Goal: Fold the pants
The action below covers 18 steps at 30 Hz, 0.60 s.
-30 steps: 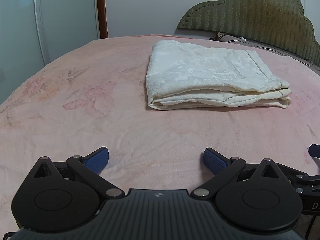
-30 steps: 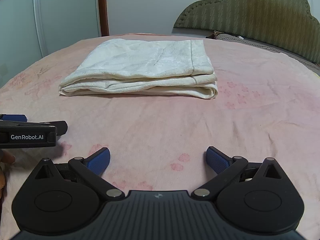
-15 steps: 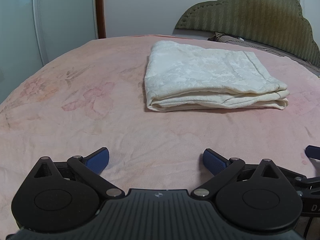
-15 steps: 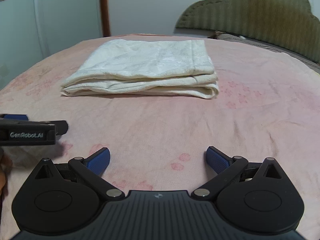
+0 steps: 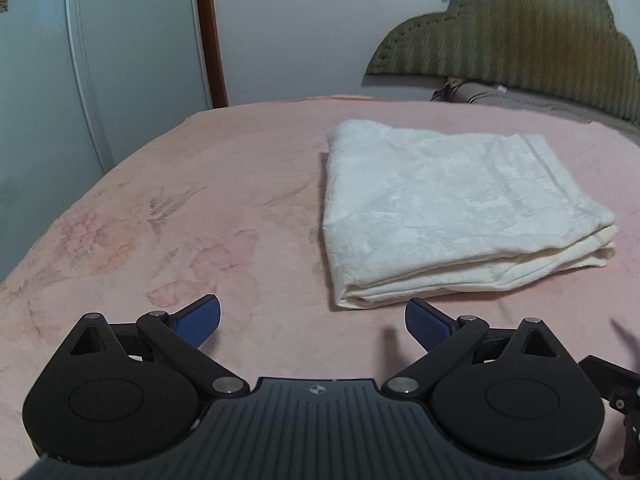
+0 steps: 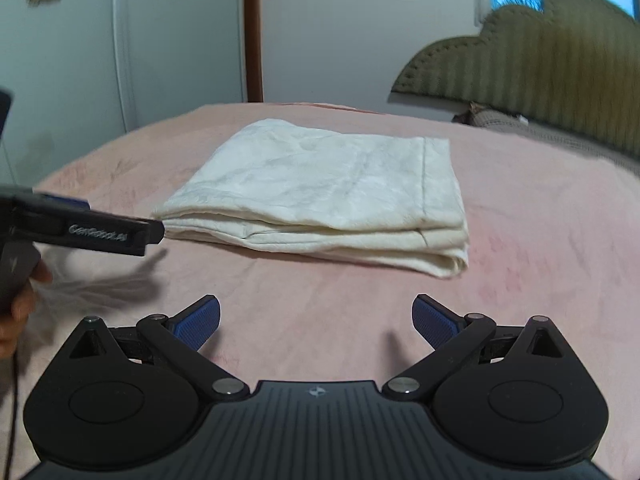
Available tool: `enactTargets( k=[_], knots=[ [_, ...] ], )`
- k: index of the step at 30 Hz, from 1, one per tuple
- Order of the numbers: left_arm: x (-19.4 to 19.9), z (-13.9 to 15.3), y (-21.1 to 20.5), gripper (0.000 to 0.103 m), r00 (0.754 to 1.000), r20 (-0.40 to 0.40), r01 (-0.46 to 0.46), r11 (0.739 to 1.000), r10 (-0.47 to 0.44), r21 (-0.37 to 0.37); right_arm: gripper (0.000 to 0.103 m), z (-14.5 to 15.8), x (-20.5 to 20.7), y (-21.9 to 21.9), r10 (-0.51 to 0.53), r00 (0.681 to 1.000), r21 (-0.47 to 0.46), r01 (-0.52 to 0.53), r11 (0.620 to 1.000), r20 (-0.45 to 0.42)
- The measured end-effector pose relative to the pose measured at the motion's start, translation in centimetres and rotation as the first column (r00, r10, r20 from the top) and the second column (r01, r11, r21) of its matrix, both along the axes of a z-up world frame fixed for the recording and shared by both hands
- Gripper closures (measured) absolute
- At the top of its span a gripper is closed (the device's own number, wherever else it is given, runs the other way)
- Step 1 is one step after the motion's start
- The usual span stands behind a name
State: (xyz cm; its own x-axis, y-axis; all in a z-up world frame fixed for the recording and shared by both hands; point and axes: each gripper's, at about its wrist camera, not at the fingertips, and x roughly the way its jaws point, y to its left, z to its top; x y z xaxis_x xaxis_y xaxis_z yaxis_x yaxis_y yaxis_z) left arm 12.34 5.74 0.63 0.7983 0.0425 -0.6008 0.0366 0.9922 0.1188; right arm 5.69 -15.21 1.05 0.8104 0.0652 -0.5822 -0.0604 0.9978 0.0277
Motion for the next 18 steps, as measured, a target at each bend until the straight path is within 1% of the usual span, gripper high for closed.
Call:
enactTargets(
  k=[3,6,7,8,11,16,18],
  knots=[
    [0.8,-0.5,0.3,0.003,1.000,-0.014,-0.022,0.999,0.022,0.033,0.000,-0.2,0.0,0.6,0.018,1.000,0.010,-0.018,1.000,-0.005],
    [1.6,-0.8,0.9,0.004,0.998,-0.001,-0.056,0.996,0.057,0.068,0.000,-0.8,-0.2,0.7,0.020,1.000,0.022,-0.020,1.000,-0.024],
    [1.9,-1.0,1.1,0.002,0.997,0.003,-0.073,0.994,0.073,0.079,0.000,-1.0,-0.2,0.7,0.016,0.999,0.023,-0.015,1.000,-0.031],
    [2.4,-1.2,1.4,0.003,0.996,-0.007,-0.084,0.994,0.085,0.077,0.000,-1.2,-0.3,0.7,0.011,0.999,0.028,-0.010,1.000,-0.039],
    [3.4,-1.6,2.4,0.003,0.995,-0.042,-0.089,0.996,0.089,0.005,0.000,-1.8,-0.4,0.4,0.006,0.998,0.057,-0.002,0.998,-0.064],
    [3.8,-1.7,2.7,0.003,0.995,-0.034,-0.089,0.996,0.088,-0.006,0.000,-2.0,-0.6,0.4,0.004,0.998,0.063,0.001,0.998,-0.067],
    [3.5,-1.5,2.5,0.004,0.995,-0.037,-0.094,0.996,0.094,0.005,0.000,-1.8,-0.9,0.5,0.009,0.998,0.061,-0.006,0.998,-0.062]
  ],
)
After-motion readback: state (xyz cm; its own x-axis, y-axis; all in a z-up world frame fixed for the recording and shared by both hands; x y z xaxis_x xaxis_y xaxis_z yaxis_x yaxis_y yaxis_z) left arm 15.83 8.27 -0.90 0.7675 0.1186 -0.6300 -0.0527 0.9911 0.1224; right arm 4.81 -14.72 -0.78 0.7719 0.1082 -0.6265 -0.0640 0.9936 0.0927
